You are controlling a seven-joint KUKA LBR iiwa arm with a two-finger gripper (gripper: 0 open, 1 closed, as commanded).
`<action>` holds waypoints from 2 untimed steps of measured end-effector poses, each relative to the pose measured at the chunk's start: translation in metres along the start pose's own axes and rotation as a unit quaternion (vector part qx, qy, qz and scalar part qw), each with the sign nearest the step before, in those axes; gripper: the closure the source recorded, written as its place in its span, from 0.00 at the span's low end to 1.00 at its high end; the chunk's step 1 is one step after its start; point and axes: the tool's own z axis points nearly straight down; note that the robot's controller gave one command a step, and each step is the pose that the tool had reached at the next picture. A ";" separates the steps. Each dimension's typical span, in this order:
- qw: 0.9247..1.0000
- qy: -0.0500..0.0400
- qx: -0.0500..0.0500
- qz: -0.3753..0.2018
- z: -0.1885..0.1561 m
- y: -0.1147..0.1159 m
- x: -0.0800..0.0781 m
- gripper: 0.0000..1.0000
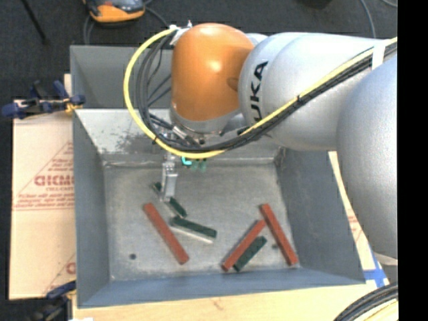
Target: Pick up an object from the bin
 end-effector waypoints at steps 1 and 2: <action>1.000 -0.004 -0.001 0.001 -0.004 -0.001 -0.002 0.00; 0.998 -0.008 0.000 -0.061 0.010 -0.010 0.012 0.00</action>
Offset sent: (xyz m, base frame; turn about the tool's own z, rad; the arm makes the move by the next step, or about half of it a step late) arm -0.0609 -0.0441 -0.0639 -0.4795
